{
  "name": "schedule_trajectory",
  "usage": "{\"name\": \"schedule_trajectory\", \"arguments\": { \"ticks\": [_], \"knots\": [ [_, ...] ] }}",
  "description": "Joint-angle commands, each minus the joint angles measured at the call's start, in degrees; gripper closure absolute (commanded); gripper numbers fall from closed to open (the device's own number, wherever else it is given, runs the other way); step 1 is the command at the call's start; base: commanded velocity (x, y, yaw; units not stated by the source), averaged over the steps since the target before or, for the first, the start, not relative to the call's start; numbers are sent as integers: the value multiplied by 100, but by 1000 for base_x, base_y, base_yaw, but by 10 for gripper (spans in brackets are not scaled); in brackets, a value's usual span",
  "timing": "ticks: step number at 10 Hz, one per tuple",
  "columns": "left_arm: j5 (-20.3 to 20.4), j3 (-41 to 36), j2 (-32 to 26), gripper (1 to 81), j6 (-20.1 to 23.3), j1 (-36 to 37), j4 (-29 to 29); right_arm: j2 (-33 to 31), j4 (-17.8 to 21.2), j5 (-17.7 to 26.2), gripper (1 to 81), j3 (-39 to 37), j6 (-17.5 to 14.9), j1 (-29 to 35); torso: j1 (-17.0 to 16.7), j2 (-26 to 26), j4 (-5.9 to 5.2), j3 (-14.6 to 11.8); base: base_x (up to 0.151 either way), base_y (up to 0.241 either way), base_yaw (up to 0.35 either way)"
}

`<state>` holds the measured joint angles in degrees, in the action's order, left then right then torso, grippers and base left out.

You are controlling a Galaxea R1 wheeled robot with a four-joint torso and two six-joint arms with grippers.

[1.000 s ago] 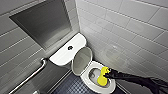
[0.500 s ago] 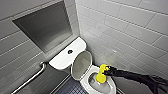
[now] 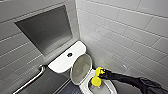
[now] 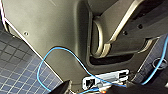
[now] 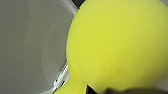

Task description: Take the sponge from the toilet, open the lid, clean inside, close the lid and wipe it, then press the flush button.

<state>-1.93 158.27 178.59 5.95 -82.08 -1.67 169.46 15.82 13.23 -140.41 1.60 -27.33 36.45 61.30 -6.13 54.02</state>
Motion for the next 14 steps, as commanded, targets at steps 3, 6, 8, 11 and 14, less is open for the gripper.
{"name": "schedule_trajectory", "arguments": {
  "ticks": [3,6,8,11,14],
  "knots": [
    [-528,-15,1,10,12,-146,62,55,105,6,811,-20,253,628,155,277,0,0,0,0,0],
    [-528,-15,10,10,12,-146,62,64,96,-48,811,-20,385,556,572,922,0,0,0,0,0],
    [-528,-15,10,10,12,-155,62,46,105,-66,811,6,385,574,664,1086,0,0,0,0,0],
    [-528,-15,10,10,12,-155,62,64,96,-83,811,50,394,531,1033,1688,0,0,0,0,0],
    [-537,-15,19,10,12,-155,53,73,105,-162,811,155,394,426,922,1528,0,150,0,0,0]
  ]
}}
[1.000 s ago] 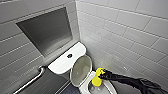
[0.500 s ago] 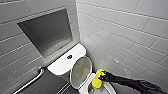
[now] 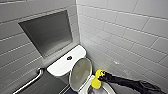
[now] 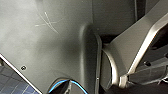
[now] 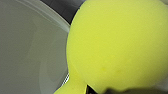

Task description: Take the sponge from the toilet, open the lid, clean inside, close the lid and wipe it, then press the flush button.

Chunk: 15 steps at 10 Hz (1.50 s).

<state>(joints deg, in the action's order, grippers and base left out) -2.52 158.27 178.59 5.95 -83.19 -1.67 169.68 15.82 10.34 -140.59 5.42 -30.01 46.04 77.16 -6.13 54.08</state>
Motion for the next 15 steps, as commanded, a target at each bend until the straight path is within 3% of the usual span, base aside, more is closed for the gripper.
{"name": "schedule_trajectory", "arguments": {
  "ticks": [1,5,6,7,11,12,15],
  "knots": [
    [-477,-15,19,10,12,-44,53,77,97,118,811,183,11,667,-2,-2,0,200,0,0,0],
    [-477,-15,19,10,12,-44,53,86,96,82,811,139,11,676,9,15,0,430,0,0,0],
    [-477,-15,19,10,12,-44,53,86,96,82,811,130,11,710,9,15,0,352,0,0,0],
    [-477,-15,19,10,12,-53,53,86,96,82,811,130,2,754,380,586,0,385,0,0,0],
    [-477,-15,28,10,12,-53,53,209,88,-5,811,174,2,659,636,999,0,422,0,0,0],
    [-477,-15,28,10,12,-53,53,227,96,-23,811,200,3,658,400,641,0,422,0,0,0],
    [-478,-15,28,10,12,-53,52,349,88,-32,811,279,2,658,621,1008,0,422,0,0,0]
  ]
}}
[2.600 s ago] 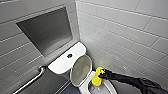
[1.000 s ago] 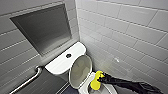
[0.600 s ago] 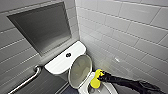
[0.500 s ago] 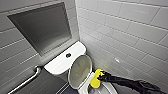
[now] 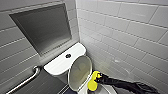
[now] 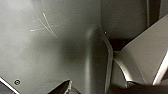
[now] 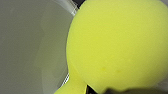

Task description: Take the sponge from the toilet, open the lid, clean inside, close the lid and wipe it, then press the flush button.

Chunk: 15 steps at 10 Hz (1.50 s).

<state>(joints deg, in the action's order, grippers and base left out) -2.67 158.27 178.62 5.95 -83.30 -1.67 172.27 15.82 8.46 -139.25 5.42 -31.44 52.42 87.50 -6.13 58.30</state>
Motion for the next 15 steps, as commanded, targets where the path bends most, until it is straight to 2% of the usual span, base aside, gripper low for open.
{"name": "schedule_trajectory", "arguments": {
  "ticks": [1,2,3,4,5,6,7,8,9,11,14,15],
  "knots": [
    [-471,-15,25,10,12,-59,53,83,88,156,811,119,2,784,0,2,0,0,0,0,0],
    [-463,-15,17,10,12,-77,53,56,88,156,811,84,11,783,-2,-11,0,0,0,0,0],
    [-463,-15,25,10,12,-77,53,30,96,156,811,66,11,783,367,564,0,0,0,0,0],
    [-462,-15,34,10,12,-77,53,12,96,156,811,75,11,774,385,599,0,0,0,0,0],
    [-463,-15,25,10,12,-77,53,12,96,156,811,75,11,783,85,140,0,0,0,0,0],
    [-463,-15,25,10,12,-77,44,12,96,156,811,92,11,783,193,317,0,0,0,0,0],
    [-463,-15,25,10,20,-77,44,29,96,156,811,110,2,775,302,489,0,230,0,0,0],
    [-463,-15,17,10,20,-77,44,47,96,156,811,128,2,783,328,531,0,319,0,0,0],
    [-463,-15,25,10,20,-77,44,39,88,147,811,136,2,774,361,588,0,85,0,0,0],
    [-463,-15,25,10,20,-77,44,3,96,25,811,-3,11,669,380,607,0,234,0,0,0],
    [-463,-15,34,10,20,-103,44,-189,105,-37,811,-93,20,494,383,612,0,254,0,0,0],
    [-463,-15,43,10,20,-103,44,-355,105,-228,811,64,20,397,383,612,0,256,0,0,0]
  ]
}}
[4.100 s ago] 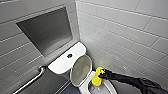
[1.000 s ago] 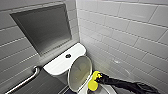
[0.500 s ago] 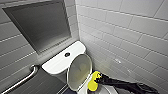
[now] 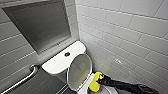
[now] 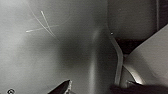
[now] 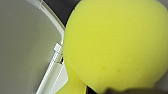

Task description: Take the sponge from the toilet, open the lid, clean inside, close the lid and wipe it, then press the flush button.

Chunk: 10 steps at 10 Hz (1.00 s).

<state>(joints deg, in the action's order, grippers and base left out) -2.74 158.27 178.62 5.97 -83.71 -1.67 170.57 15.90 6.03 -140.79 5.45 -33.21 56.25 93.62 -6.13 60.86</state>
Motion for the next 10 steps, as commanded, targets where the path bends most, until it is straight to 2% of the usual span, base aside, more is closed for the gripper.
{"name": "schedule_trajectory", "arguments": {
  "ticks": [1,3,7,10],
  "knots": [
    [-455,-15,60,10,18,-53,35,-406,98,-225,811,560,9,486,0,0,0,0,0,0,0],
    [-455,-15,60,10,18,-53,35,-845,98,-410,811,1211,9,397,0,0,0,0,0,0,0],
    [-455,-15,78,10,18,-62,35,-1180,98,-691,811,1440,62,38,2,0,0,0,0,0,0],
    [-446,-24,96,10,27,-53,35,-1682,133,-1016,811,2013,88,-261,2,0,0,0,0,0,0]
  ]
}}
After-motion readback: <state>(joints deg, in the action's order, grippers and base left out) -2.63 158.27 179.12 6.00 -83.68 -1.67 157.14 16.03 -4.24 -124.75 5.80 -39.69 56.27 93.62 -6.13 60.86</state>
